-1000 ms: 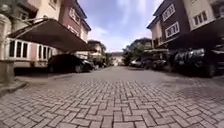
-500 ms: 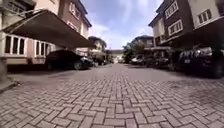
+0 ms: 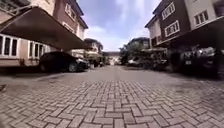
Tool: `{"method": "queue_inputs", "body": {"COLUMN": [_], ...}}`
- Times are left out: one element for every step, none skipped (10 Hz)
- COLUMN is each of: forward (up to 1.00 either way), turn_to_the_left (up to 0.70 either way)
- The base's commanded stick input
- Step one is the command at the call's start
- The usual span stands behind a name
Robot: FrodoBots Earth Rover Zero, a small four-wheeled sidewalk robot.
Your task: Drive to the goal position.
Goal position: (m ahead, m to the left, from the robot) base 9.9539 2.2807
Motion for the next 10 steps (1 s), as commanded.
{"method": "queue_inputs", "body": {"forward": [0.69,0.69,0.69,0.69,0.69,0.69,0.69,0.69,0.69,0.69], "turn_to_the_left": [0.03,0.03,0.03,0.03,0.03,0.03,0.03,0.03,0.03,0.03]}}
